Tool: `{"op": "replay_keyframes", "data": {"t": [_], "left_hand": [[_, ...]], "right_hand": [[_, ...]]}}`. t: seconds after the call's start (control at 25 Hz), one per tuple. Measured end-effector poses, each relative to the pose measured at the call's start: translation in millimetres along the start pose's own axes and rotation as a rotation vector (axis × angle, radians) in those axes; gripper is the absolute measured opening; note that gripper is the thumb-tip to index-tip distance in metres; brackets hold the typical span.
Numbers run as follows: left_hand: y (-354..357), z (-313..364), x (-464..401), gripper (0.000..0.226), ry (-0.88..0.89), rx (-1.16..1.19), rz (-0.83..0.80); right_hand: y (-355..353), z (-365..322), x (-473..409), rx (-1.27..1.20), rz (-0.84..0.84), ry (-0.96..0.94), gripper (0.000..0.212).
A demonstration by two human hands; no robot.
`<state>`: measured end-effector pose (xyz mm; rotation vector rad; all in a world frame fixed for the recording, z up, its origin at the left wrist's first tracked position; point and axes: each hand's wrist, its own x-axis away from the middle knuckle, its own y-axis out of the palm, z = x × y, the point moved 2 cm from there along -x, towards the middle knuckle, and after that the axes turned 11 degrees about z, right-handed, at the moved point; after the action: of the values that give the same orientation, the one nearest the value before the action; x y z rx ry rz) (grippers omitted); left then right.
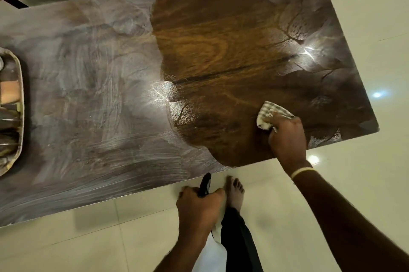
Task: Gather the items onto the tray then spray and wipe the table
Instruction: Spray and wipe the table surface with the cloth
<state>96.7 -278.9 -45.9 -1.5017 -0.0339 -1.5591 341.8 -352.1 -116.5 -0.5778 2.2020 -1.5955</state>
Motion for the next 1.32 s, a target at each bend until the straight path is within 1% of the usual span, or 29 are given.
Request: {"op": "replay_keyframes", "data": {"t": [0.08,0.12,0.2,0.24,0.28,0.32,0.36,0.44,0.52,0.56,0.6,0.68,0.76,0.8,0.88,0.96,1.04,1.08,1.12,1.2,1.24,1.28,1.32], "left_hand": [[-1.1,0.4,1.6,0.029,0.006,0.027,0.027],[-3.3,1.9,2.2,0.027,0.015,0.036,0.046],[-8.0,4.0,1.2,0.025,0.039,0.046,0.076],[-10.1,4.5,0.3,0.024,0.058,0.046,0.085],[-12.2,5.6,0.0,0.024,0.076,0.042,0.088],[-14.3,6.0,-0.1,0.025,0.090,0.039,0.085],[-16.1,5.2,-0.8,0.026,0.097,0.040,0.083],[-18.8,2.4,-2.9,0.029,0.097,0.055,0.102],[-19.8,0.5,-3.2,0.026,0.107,0.080,0.126],[-20.0,-0.2,-2.2,0.024,0.111,0.096,0.131],[-20.6,0.6,-0.4,0.021,0.112,0.106,0.134],[-22.6,4.2,3.1,0.021,0.115,0.108,0.127],[-28.1,6.6,0.4,0.025,0.111,0.099,0.122],[-31.8,7.0,-2.9,0.027,0.111,0.091,0.122],[-37.8,5.8,-9.8,0.030,0.113,0.095,0.124],[-41.5,3.4,-13.5,0.025,0.117,0.114,0.121],[-41.2,-0.2,-13.4,0.021,0.128,0.113,0.116],[-41.6,-1.8,-12.5,0.020,0.137,0.109,0.124],[-42.5,-2.7,-12.0,0.020,0.153,0.106,0.138],[-45.8,-3.5,-11.4,0.020,0.190,0.087,0.154],[-48.2,-3.5,-12.4,0.020,0.202,0.072,0.151],[-50.4,-4.4,-13.5,0.020,0.205,0.068,0.147],[-52.4,-5.1,-14.3,0.021,0.207,0.073,0.146]], "right_hand": [[18.2,-31.8,3.8,-0.050,-0.053,-0.008,0.040],[22.4,-49.5,20.5,-0.071,-0.096,-0.064,0.040],[15.5,-75.0,69.4,-0.108,-0.176,-0.277,0.046],[10.0,-75.1,89.8,-0.120,-0.203,-0.377,0.051],[3.3,-65.6,99.3,-0.118,-0.222,-0.435,0.055],[-3.7,-50.7,98.0,-0.109,-0.218,-0.436,0.057],[-9.1,-36.5,88.9,-0.094,-0.212,-0.379,0.056],[-8.7,-18.8,59.5,-0.052,-0.160,-0.223,0.048],[1.2,-35.1,34.0,0.008,-0.102,-0.142,0.039],[7.4,-55.2,30.3,-0.001,-0.106,-0.148,0.039],[13.8,-76.6,33.5,-0.039,-0.130,-0.185,0.039],[23.2,-102.6,62.6,-0.112,-0.195,-0.358,0.038],[18.5,-98.3,102.3,-0.137,-0.268,-0.508,0.046],[12.0,-85.2,115.1,-0.139,-0.297,-0.525,0.049],[-2.0,-55.7,115.2,-0.135,-0.258,-0.469,0.049],[-0.5,-45.6,93.6,-0.099,-0.233,-0.317,0.048],[10.8,-66.8,69.7,-0.065,-0.192,-0.187,0.044],[15.9,-89.0,66.3,-0.073,-0.191,-0.179,0.041],[19.8,-113.6,70.0,-0.123,-0.204,-0.217,0.041],[27.9,-143.0,102.7,-0.213,-0.239,-0.432,0.043],[28.1,-145.0,124.0,-0.233,-0.284,-0.539,0.041],[24.8,-138.5,139.7,-0.226,-0.332,-0.602,0.038],[17.9,-125.1,144.7,-0.207,-0.348,-0.616,0.036]]}}
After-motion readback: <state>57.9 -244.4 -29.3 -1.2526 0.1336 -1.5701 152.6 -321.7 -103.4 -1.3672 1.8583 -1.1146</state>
